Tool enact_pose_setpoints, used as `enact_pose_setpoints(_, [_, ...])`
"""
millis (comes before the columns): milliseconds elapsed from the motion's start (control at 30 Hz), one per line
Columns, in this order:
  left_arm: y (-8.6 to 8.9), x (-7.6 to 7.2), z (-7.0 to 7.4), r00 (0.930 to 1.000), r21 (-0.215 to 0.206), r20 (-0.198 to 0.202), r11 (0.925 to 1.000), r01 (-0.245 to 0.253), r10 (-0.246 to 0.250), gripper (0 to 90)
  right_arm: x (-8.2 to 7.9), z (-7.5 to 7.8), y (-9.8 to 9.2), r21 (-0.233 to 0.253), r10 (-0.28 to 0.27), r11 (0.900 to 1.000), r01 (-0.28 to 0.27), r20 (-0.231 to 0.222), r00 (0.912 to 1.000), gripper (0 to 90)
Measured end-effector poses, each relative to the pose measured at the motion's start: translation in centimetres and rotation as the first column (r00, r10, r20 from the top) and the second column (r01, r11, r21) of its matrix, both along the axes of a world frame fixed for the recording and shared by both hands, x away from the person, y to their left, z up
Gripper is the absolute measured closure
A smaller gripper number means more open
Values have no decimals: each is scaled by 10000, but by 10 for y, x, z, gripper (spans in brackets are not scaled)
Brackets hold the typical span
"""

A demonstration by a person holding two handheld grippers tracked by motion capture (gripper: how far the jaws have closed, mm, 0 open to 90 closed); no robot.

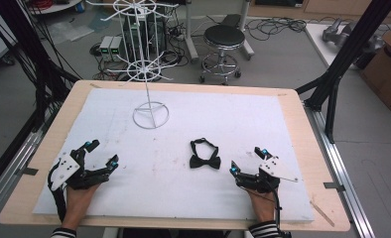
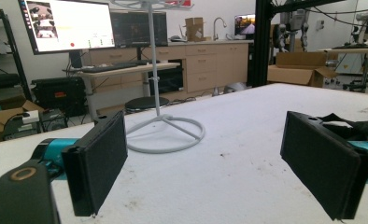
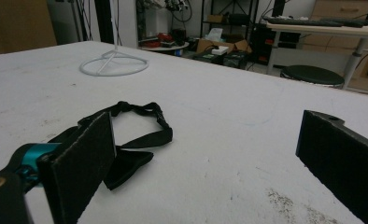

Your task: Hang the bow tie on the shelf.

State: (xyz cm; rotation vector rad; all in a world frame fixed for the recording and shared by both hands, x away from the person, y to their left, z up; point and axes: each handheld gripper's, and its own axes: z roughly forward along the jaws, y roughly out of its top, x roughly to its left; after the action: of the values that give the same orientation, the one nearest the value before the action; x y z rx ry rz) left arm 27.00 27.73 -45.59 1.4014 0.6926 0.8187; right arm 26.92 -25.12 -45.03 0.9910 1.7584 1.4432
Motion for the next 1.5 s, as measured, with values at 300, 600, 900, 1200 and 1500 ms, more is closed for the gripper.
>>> enact_pose_setpoints(300, [0, 0, 0, 10000, 1, -39, 10000, 3, -3, 151, 0, 0, 0, -15, -39, 10000, 40, 44, 10000, 37])
enact_pose_setpoints(600, [0, 0, 0, 10000, 9, -51, 10000, 4, -4, 151, 0, 0, 1, -116, -43, 9999, 44, 74, 10000, 38])
enact_pose_setpoints(900, [0, 1, 0, 10000, 3, -44, 10000, -1, 1, 151, 0, 1, 2, -326, 137, 9994, -135, 66, 9999, 38])
enact_pose_setpoints(1200, [0, 1, 0, 10000, -13, -53, 10000, -8, 8, 151, 10, 7, 10, -1143, 405, 9918, -581, -1507, 9878, 38])
enact_pose_setpoints(1500, [0, 1, 0, 10000, 11, -66, 10000, -17, 17, 151, 25, 34, 23, -1667, 1317, 9714, -1692, -2148, 9677, 40])
